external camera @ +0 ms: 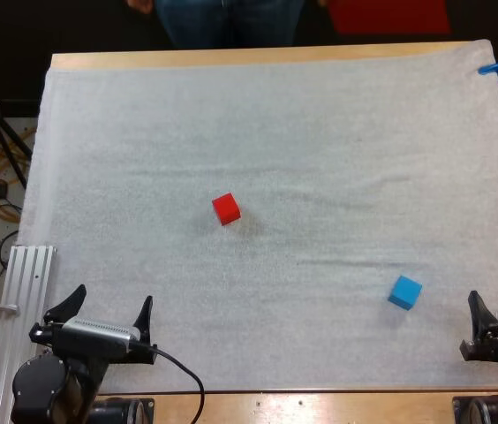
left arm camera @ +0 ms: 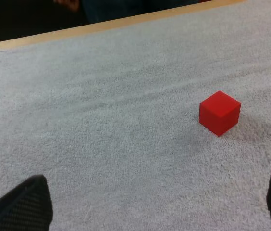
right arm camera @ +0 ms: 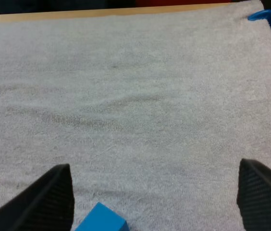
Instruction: Stack red cube on blue cube
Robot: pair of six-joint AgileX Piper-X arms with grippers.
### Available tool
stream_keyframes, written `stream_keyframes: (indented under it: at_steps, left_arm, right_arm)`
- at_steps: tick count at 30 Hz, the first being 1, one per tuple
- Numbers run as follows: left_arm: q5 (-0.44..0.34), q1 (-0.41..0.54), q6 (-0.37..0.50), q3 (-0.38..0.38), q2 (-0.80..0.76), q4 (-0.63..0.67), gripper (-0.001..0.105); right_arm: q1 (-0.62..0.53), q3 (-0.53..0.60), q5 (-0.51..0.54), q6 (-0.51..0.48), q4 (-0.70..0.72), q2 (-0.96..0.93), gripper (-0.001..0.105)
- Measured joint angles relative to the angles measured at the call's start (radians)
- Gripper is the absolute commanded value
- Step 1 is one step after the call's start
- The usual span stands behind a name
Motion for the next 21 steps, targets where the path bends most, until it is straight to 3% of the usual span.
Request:
stream_keyframes:
  at_steps: [13,16,21]
  left_arm:
    - [0.026,0.000,0.000,-0.004,0.000,0.005,0.087]
    - [0.048,-0.020,0.000,-0.025,0.000,0.021,0.087]
    - [0.069,-0.113,0.009,-0.125,0.021,0.033,0.087]
  right_arm:
    - [0.000,0.000,0.000,0.000,-0.003,0.000,0.069]
    - [0.000,-0.023,0.000,0.000,0.017,0.007,0.069]
    - [0.000,-0.112,-0.006,-0.007,0.041,0.110,0.069]
